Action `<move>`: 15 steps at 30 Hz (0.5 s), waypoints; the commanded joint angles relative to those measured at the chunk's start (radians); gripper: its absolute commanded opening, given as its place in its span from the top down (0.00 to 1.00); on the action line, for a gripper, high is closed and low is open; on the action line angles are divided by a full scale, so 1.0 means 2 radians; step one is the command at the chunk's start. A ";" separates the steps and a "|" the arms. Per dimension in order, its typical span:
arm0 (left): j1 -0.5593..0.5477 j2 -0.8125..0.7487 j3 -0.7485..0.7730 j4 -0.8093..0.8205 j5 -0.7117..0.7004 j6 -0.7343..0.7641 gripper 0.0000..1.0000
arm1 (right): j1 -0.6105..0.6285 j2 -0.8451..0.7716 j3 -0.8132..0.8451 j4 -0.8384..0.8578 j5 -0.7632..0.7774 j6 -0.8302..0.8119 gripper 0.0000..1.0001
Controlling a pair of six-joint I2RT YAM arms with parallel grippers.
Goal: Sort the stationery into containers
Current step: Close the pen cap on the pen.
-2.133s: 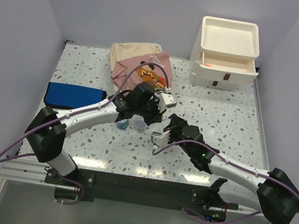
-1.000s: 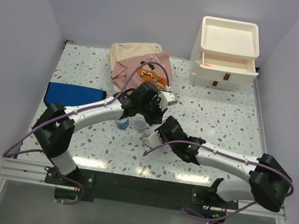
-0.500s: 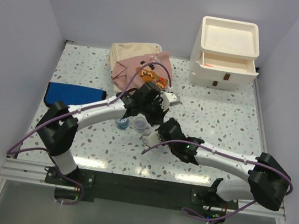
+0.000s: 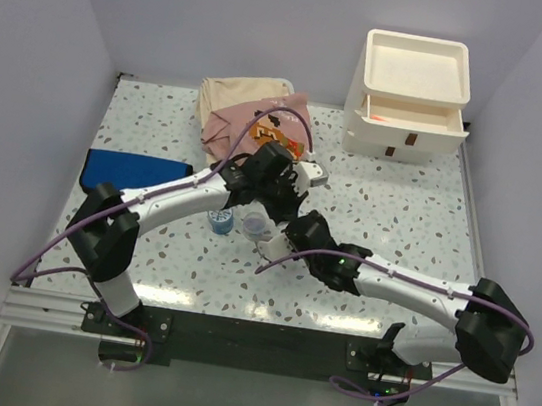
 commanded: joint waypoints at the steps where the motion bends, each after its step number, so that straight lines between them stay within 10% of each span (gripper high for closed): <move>1: 0.004 -0.036 0.014 0.057 -0.014 0.027 1.00 | 0.016 -0.036 0.015 0.002 -0.065 0.012 1.00; 5: 0.006 -0.081 -0.025 0.017 -0.039 0.055 0.99 | -0.004 -0.048 0.010 -0.021 -0.062 0.031 1.00; 15: 0.014 -0.190 -0.002 0.021 -0.220 0.135 0.51 | -0.094 -0.065 0.006 -0.050 -0.130 0.117 1.00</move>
